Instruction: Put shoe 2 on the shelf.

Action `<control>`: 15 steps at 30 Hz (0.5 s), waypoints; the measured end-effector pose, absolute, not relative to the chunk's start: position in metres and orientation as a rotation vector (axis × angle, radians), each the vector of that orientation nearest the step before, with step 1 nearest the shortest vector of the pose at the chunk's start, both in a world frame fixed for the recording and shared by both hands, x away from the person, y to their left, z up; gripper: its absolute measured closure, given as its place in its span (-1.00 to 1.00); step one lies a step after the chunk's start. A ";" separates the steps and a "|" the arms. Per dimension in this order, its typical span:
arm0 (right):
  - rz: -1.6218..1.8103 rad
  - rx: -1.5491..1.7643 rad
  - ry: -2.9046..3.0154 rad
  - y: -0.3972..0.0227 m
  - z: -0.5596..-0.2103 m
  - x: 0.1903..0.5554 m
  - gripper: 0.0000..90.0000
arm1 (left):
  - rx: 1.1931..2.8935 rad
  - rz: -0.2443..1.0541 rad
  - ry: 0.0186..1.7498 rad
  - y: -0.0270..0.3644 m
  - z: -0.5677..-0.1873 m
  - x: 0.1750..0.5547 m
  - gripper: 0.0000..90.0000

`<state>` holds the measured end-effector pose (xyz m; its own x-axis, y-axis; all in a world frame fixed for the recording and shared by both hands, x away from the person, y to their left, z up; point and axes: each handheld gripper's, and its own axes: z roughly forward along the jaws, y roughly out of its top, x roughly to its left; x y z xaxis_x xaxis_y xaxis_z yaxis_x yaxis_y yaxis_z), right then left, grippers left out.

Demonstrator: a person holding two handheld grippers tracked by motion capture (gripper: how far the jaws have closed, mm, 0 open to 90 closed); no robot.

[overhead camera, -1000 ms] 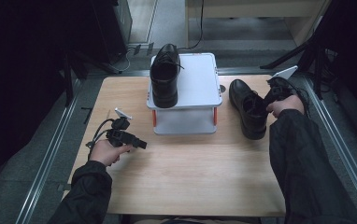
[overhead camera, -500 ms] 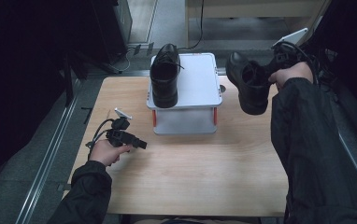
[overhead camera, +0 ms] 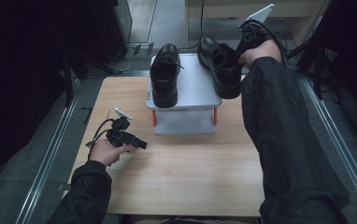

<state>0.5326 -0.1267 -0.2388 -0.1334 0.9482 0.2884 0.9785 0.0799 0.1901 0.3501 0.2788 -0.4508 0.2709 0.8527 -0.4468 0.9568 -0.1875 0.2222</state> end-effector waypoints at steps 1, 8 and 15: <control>-0.517 -1.995 -2.256 -0.114 -0.240 0.535 0.91 | 2.086 -0.308 1.632 0.279 -0.451 0.350 0.08; -0.511 -2.001 -2.254 -0.087 -0.246 0.539 0.90 | 2.096 -0.317 1.630 0.280 -0.452 0.352 0.08; -0.502 -1.974 -2.254 -0.065 -0.252 0.539 0.87 | 2.099 -0.316 1.620 0.280 -0.451 0.352 0.08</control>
